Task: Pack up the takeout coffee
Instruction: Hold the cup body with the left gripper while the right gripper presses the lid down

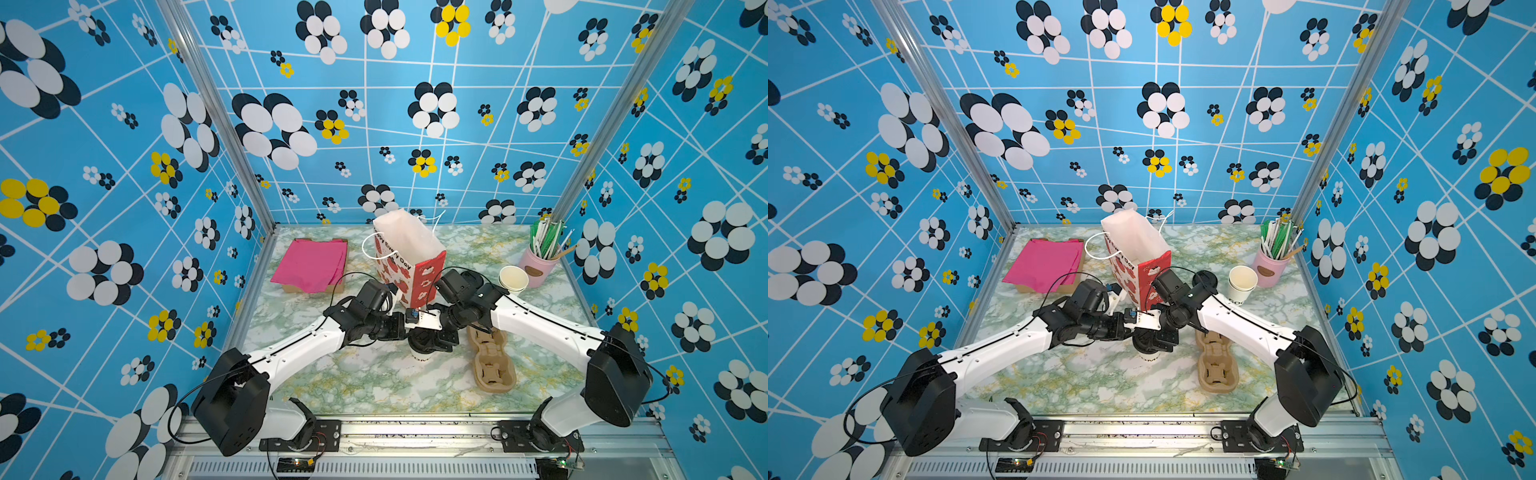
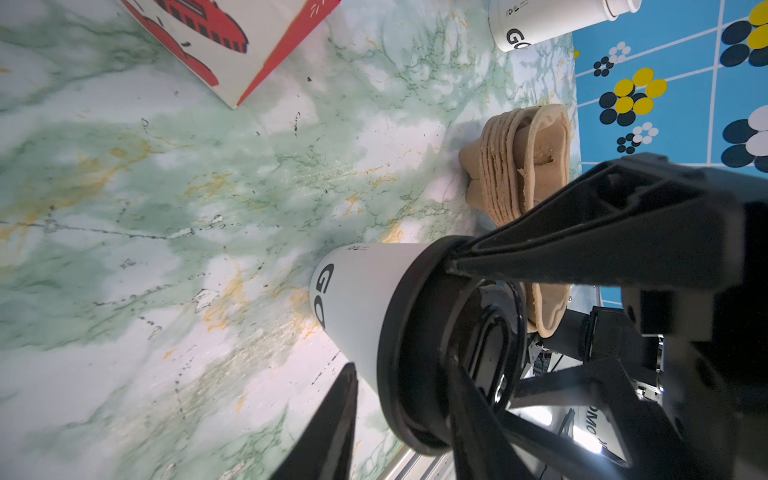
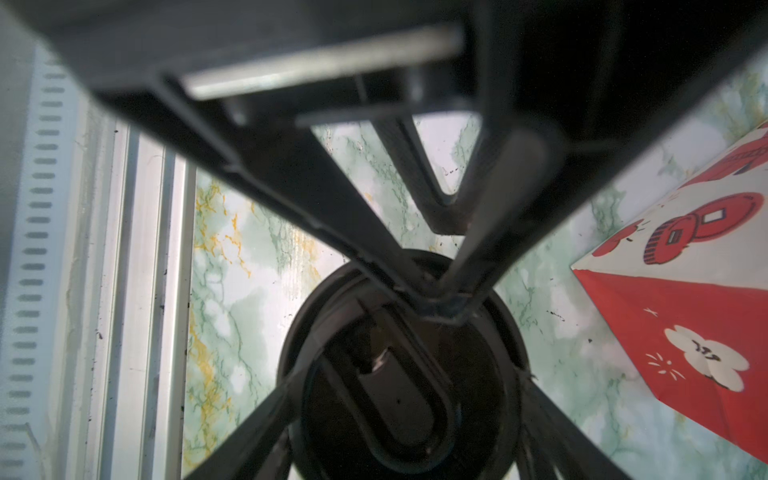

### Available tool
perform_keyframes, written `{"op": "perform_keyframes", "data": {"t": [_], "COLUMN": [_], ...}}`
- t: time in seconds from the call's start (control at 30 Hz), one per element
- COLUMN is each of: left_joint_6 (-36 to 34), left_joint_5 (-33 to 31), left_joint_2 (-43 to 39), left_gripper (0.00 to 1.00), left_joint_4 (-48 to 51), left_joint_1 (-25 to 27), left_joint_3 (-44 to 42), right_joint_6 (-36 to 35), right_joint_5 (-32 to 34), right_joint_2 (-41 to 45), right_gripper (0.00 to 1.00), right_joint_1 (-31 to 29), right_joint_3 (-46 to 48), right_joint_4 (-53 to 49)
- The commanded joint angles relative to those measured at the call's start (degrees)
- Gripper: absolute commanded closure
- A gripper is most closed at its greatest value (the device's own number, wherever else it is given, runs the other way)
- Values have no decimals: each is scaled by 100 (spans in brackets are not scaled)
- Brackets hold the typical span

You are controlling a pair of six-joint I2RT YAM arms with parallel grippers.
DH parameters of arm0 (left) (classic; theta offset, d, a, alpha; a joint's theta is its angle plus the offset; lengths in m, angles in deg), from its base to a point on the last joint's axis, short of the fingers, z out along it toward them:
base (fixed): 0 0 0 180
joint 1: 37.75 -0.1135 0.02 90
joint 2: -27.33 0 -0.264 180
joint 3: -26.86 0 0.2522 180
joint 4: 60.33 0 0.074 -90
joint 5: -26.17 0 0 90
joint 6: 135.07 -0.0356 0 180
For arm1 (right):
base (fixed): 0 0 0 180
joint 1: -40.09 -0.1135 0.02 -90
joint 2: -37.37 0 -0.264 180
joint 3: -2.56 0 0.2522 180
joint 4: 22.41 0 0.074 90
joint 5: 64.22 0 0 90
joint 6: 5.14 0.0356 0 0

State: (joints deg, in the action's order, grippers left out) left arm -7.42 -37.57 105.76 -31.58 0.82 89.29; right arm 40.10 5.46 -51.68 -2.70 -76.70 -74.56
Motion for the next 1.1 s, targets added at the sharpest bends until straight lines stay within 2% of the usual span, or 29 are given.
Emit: {"op": "perform_keyframes", "data": {"t": [0.0,0.8,1.07], "left_joint_6": [-246,-458,-492], "left_joint_5": [-286,-526,-578], "left_joint_2": [336,700,752], "left_gripper": [62,64,64], "left_joint_4": [438,857,916], "left_joint_1": [283,483,506], "left_joint_3": [54,345,380], "right_joint_6": [43,520,627], "right_joint_5": [600,363,294], "right_joint_2": [-433,200,480], "right_gripper": [19,13,7], "right_joint_1": [-93,-35,0], "right_joint_3": [470,702,790], "right_joint_4": [-533,571,930]}}
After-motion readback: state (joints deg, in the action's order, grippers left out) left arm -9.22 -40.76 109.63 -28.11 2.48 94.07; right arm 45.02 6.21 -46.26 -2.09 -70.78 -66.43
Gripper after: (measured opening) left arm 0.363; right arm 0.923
